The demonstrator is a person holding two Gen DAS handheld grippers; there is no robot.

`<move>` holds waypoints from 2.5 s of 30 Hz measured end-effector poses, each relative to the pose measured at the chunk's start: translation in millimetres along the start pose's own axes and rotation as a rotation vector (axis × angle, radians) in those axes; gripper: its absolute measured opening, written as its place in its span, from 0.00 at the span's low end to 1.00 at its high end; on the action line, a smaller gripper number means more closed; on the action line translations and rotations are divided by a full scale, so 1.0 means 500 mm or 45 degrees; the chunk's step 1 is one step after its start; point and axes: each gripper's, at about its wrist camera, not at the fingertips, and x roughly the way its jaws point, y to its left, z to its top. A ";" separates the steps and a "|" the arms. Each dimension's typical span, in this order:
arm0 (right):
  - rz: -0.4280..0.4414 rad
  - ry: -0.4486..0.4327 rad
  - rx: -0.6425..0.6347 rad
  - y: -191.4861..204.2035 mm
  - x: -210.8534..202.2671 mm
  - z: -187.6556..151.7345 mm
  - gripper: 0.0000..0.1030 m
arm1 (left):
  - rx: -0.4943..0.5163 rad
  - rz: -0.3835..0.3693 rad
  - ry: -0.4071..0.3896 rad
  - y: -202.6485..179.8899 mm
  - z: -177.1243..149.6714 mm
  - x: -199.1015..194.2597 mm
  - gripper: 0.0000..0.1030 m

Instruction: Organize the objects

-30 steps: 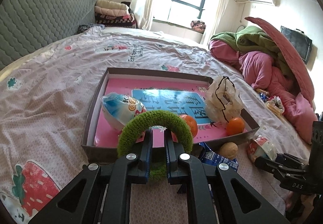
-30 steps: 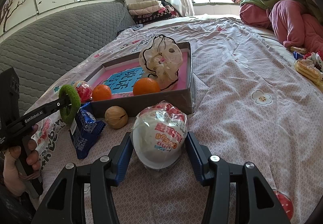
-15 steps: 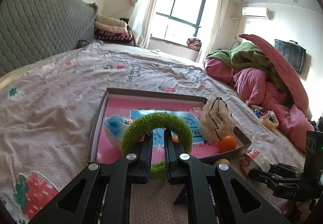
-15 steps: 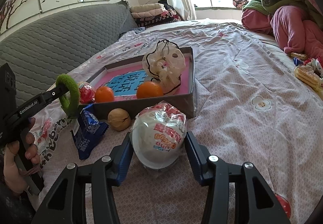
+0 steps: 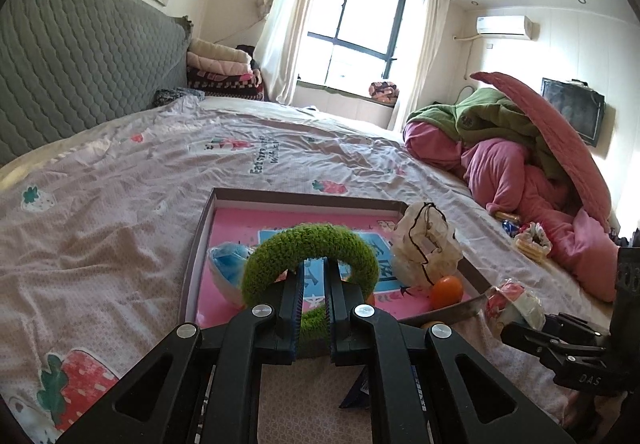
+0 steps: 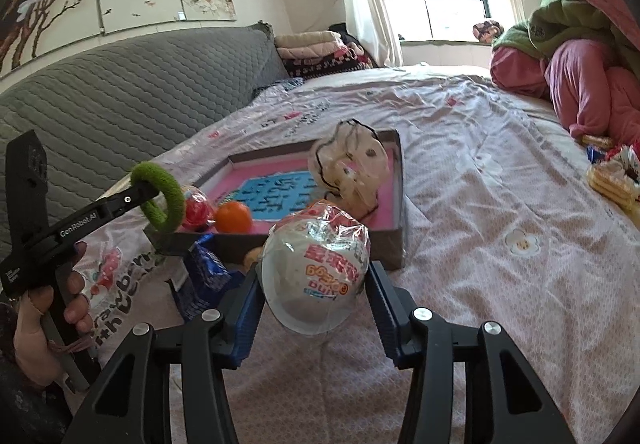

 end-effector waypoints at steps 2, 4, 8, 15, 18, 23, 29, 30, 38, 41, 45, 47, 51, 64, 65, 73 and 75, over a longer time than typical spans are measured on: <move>0.003 -0.005 -0.017 0.009 0.000 0.005 0.49 | 0.003 0.003 -0.003 -0.001 0.003 -0.003 0.09; 0.005 -0.011 -0.026 0.016 -0.001 0.009 0.49 | 0.000 0.005 -0.007 -0.001 0.008 -0.009 0.09; 0.014 -0.038 -0.057 0.032 -0.009 0.023 0.49 | 0.001 0.009 -0.020 0.000 0.018 -0.018 0.09; 0.014 -0.076 -0.098 0.053 -0.021 0.044 0.49 | 0.019 0.022 -0.055 -0.005 0.041 -0.042 0.09; 0.017 -0.091 -0.095 0.053 -0.024 0.053 0.49 | 0.035 0.024 -0.071 -0.010 0.051 -0.053 0.09; 0.034 -0.113 -0.065 0.050 -0.027 0.067 0.49 | 0.050 0.022 -0.077 -0.016 0.062 -0.060 0.09; 0.035 -0.134 -0.064 0.056 -0.031 0.083 0.49 | 0.057 0.019 -0.072 -0.019 0.065 -0.062 0.09; 0.035 -0.139 -0.069 0.058 -0.032 0.085 0.49 | 0.056 0.014 -0.072 -0.019 0.066 -0.062 0.09; 0.018 -0.152 -0.115 0.068 -0.019 0.097 0.49 | 0.066 0.009 -0.085 -0.028 0.079 -0.058 0.09; 0.010 -0.172 -0.129 0.069 -0.016 0.104 0.49 | 0.071 0.008 -0.088 -0.031 0.083 -0.055 0.09; 0.000 -0.184 -0.136 0.069 -0.004 0.116 0.49 | 0.071 0.004 -0.095 -0.035 0.091 -0.047 0.09; -0.003 -0.189 -0.145 0.071 0.000 0.119 0.49 | 0.070 0.004 -0.096 -0.037 0.094 -0.044 0.09; -0.001 -0.196 -0.142 0.068 0.009 0.127 0.49 | 0.074 0.005 -0.100 -0.041 0.103 -0.037 0.09; -0.049 -0.179 -0.146 0.046 0.062 0.152 0.49 | 0.060 0.002 -0.096 -0.036 0.114 -0.004 0.09; -0.053 -0.177 -0.146 0.043 0.068 0.154 0.49 | 0.062 0.000 -0.097 -0.037 0.116 0.000 0.09; -0.050 -0.157 -0.145 0.038 0.098 0.158 0.49 | 0.066 0.005 -0.066 -0.044 0.118 0.043 0.09; -0.045 -0.154 -0.150 0.038 0.104 0.159 0.49 | 0.057 0.006 -0.068 -0.042 0.118 0.049 0.09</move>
